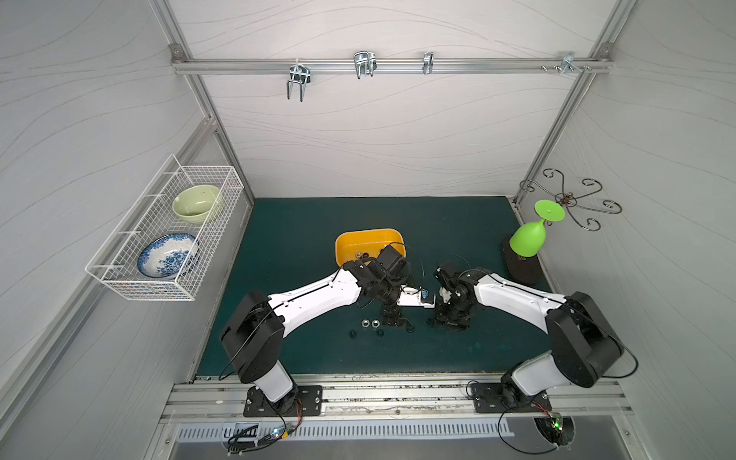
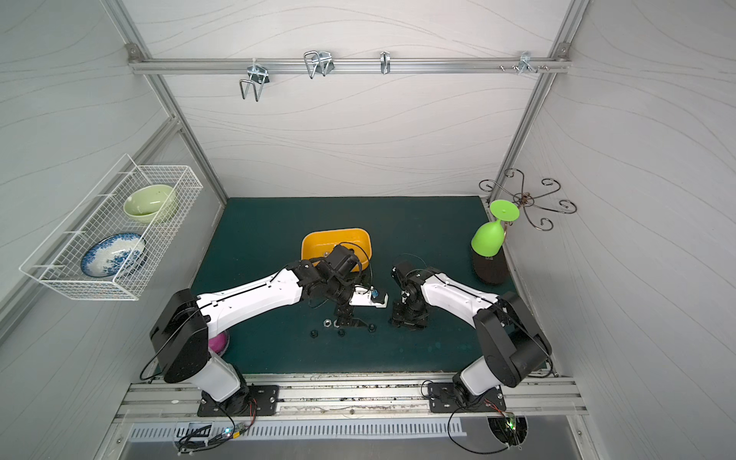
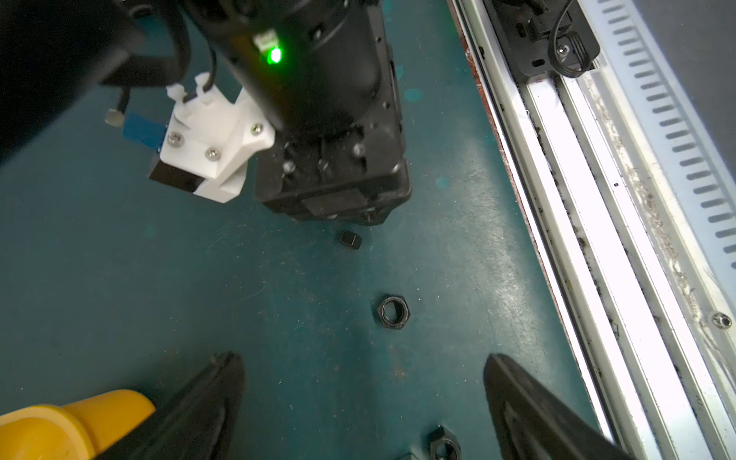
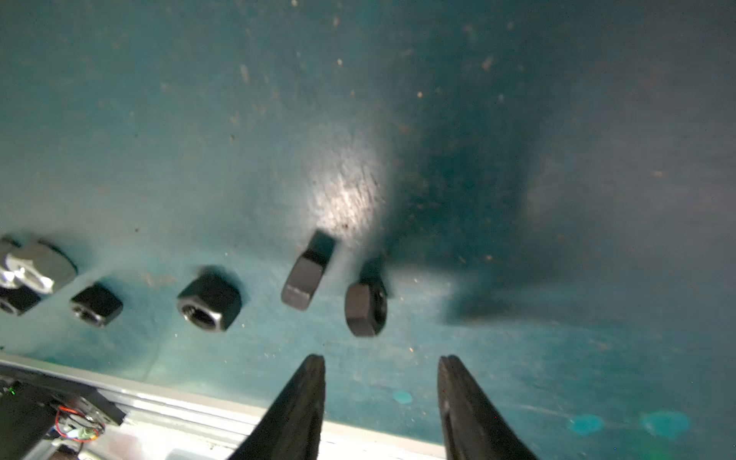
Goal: Put the nuts on the desktop into the storage box
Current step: Pick up the nut from the center of the board.
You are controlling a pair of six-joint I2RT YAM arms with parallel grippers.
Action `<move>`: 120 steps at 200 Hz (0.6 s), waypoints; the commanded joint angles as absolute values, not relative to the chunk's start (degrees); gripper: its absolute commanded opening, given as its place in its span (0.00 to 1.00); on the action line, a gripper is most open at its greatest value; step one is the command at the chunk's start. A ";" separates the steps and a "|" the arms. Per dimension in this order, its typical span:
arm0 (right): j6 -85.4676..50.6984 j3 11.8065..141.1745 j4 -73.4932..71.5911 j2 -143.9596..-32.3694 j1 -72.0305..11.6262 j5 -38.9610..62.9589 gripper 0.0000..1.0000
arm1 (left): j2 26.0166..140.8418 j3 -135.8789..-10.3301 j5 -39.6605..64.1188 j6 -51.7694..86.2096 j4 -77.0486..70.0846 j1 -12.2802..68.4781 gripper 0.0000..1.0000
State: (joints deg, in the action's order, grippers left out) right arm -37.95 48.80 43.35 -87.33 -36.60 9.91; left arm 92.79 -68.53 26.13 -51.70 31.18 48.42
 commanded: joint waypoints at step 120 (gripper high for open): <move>-37.27 51.50 41.31 -91.97 -37.88 6.66 0.21 | 93.46 -66.75 26.44 -51.33 27.09 48.65 0.99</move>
State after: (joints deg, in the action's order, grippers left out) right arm -37.82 50.54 41.04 -91.15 -37.50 7.75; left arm 92.79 -66.96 26.13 -51.66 28.99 48.45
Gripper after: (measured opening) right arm 0.243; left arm 0.985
